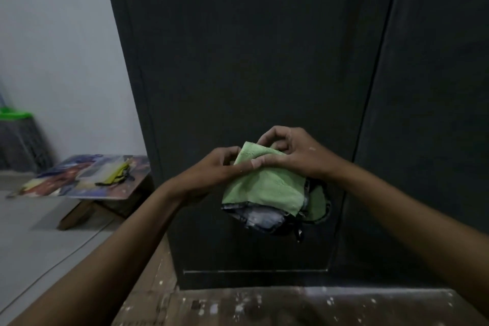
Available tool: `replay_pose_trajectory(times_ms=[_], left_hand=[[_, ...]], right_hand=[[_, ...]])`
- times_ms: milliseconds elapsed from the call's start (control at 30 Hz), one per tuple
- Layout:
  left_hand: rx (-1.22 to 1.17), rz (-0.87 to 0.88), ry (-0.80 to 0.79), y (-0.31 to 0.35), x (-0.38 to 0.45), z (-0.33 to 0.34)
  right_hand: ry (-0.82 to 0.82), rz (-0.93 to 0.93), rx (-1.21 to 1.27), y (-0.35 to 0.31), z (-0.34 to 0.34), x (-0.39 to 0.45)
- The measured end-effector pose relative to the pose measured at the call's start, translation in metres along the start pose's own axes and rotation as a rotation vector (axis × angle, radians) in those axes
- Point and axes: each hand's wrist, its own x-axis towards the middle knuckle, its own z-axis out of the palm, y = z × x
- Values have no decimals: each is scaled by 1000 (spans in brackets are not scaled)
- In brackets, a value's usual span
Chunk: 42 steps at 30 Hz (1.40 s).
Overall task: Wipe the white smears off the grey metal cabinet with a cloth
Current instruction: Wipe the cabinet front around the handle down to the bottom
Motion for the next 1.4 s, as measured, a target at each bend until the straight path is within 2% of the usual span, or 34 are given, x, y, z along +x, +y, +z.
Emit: replay_pose_trajectory(times_ms=[233, 333, 400, 467, 600, 700, 767, 867, 933, 1067, 1167, 1233, 1400], left_hand=[[-7, -68, 105, -33, -21, -5], [-15, -91, 154, -47, -33, -11], [-41, -135, 185, -58, -42, -15], [-90, -212, 175, -65, -51, -17], [-171, -374, 139, -62, -69, -17], [-290, -483, 224, -45, -89, -16], [-343, -535, 338, -24, -104, -16], [-420, -555, 446, 16, -127, -17], [-455, -626, 492, 48, -141, -19], [-549, -705, 453, 125, -162, -29], [-515, -710, 420, 193, -167, -40], [-508, -696, 439, 241, -168, -47], [-493, -676, 500, 350, -164, -68]], right_hand=[[-99, 166, 81, 31, 35, 6], [-38, 254, 60, 47, 60, 5], [-10, 344, 3, 52, 75, 2], [-70, 461, -16, 56, 87, -5], [-198, 702, 143, 47, 107, -27], [-254, 857, 412, 18, 102, -36], [-236, 916, 433, -7, 91, -37], [-59, 1011, 349, -56, 80, -39], [-13, 1073, 419, -91, 73, -45], [-33, 1098, 539, -172, 49, -48], [-57, 1169, 570, -229, 27, -43], [-61, 1247, 578, -267, 12, -38], [-59, 1293, 664, -356, -27, -3]])
